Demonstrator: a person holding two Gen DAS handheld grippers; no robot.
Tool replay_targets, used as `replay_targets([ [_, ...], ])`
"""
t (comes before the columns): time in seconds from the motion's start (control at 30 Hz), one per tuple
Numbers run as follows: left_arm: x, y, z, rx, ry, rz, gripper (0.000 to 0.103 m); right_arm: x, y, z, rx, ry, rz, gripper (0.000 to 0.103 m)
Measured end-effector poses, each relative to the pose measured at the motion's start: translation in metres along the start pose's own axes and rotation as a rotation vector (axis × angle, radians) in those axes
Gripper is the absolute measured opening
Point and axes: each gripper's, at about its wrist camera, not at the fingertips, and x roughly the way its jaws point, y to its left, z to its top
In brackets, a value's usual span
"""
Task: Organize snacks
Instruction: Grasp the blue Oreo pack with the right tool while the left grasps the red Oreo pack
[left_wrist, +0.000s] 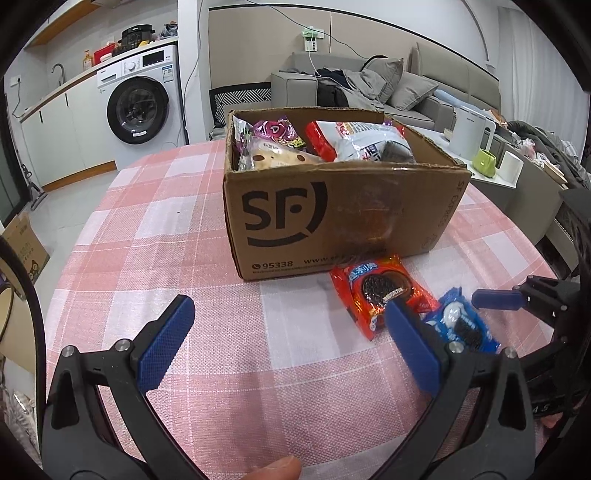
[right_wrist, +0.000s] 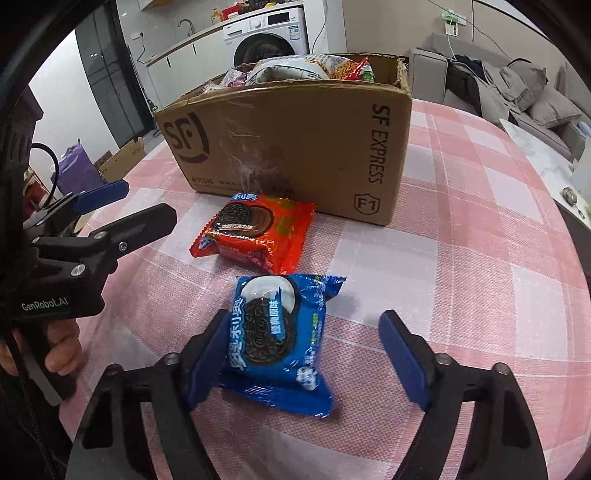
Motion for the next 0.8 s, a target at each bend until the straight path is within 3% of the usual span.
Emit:
replay_targets([
  [0.2,0.006,-0.002,0.0,0.009,0.013,-0.006,0.103,-0.006,-0.003,-0.002,-0.005,-0.008,0.014,0.063],
  [0.3,0.007,-0.005,-0.002,0.012,0.02,-0.012,0.102,-0.007,-0.003,-0.003,-0.004,-0.011,0.021,0.046],
  [0.8,0.026,-0.031,-0.004,0.03,0.075,-0.065,0.102,-0.039,-0.025,0.002,0.043,-0.109,0.012,0.046],
])
